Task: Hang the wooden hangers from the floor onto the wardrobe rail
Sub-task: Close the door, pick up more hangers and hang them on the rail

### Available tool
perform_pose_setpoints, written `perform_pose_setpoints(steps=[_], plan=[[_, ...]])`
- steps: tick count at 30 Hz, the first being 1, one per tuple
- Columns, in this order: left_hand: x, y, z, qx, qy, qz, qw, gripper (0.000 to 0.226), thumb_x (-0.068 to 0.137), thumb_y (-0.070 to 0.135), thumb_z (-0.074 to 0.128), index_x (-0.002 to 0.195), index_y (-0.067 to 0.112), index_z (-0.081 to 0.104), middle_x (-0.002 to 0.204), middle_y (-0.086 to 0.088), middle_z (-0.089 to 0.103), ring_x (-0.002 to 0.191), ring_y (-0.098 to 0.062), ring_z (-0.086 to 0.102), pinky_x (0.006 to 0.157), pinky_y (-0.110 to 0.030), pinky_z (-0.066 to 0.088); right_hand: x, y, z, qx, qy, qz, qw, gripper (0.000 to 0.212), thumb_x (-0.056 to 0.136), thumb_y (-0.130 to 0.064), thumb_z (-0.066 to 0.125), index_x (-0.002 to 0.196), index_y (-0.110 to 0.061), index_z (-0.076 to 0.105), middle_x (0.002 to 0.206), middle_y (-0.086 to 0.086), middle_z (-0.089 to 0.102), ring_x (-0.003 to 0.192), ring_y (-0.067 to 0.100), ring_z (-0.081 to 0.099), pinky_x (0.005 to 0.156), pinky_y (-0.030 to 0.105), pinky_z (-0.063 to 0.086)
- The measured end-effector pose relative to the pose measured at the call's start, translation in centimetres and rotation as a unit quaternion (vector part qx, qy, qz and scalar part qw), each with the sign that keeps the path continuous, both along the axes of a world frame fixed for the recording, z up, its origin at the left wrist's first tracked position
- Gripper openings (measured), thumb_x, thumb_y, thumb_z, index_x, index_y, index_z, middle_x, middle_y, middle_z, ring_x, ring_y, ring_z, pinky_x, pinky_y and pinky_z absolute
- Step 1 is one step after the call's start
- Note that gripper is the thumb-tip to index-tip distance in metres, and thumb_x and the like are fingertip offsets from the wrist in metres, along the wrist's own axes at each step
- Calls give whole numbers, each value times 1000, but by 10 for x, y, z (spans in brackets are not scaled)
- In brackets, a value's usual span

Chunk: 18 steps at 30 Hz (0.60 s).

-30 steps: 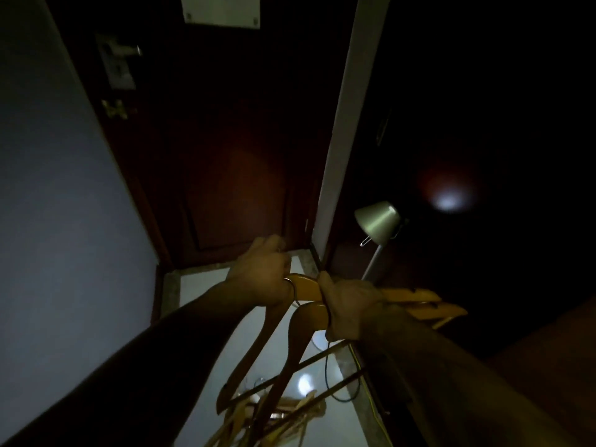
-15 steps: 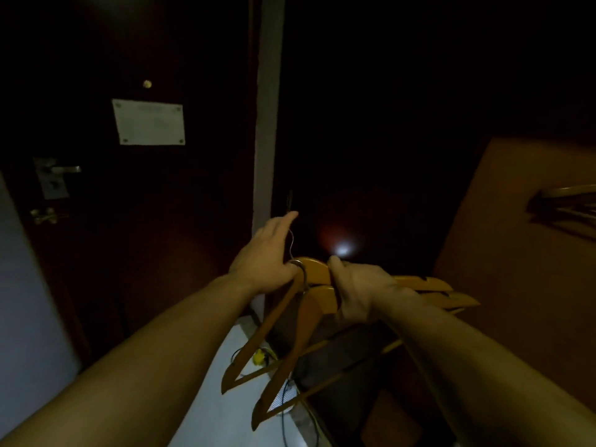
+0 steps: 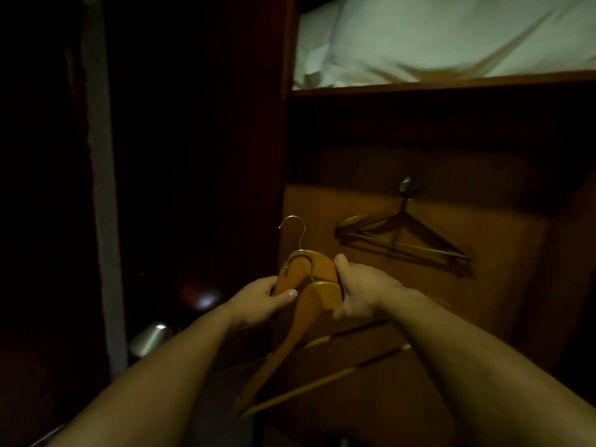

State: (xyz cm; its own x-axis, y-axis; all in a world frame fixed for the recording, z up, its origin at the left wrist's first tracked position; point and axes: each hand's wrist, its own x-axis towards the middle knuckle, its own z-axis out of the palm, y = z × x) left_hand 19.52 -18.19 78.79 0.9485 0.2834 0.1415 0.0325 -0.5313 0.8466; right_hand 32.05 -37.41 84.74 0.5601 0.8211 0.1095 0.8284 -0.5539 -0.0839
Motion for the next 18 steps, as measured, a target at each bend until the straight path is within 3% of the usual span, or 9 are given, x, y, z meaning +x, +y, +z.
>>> perform_pose_setpoints(steps=[3,8,12,18], plan=[[42,-48,6,-40,-23,-33,998,26,99,43,52,115,23,61,111,-1,72,103,-18,70,100,-46,51,27,-52,13,-4,-4,-50,999,78,71,-45,84,127,-29,33,111,-2,57,103,21,60,92,43,53],[105,-108,14,-23,-52,-74,996,51,87,67,49,110,24,63,109,-5,72,102,-24,69,98,-52,52,65,-123,28,-25,-38,-101,994,92,74,-55,78,142,-25,25,129,2,54,117,26,57,98,44,50],[145,-142,24,-2,-62,-86,994,36,98,51,49,110,20,62,107,-8,72,100,-26,69,96,-51,53,91,-165,28,-19,-77,-124,989,116,77,-63,68,157,-29,-8,155,7,33,127,31,51,103,48,47],[198,-152,43,15,-76,-121,990,35,96,50,49,111,20,62,102,-1,73,94,-16,70,86,-36,55,121,-187,24,16,-186,-97,978,115,84,-63,60,144,-43,-37,146,6,31,124,27,49,94,42,51]])
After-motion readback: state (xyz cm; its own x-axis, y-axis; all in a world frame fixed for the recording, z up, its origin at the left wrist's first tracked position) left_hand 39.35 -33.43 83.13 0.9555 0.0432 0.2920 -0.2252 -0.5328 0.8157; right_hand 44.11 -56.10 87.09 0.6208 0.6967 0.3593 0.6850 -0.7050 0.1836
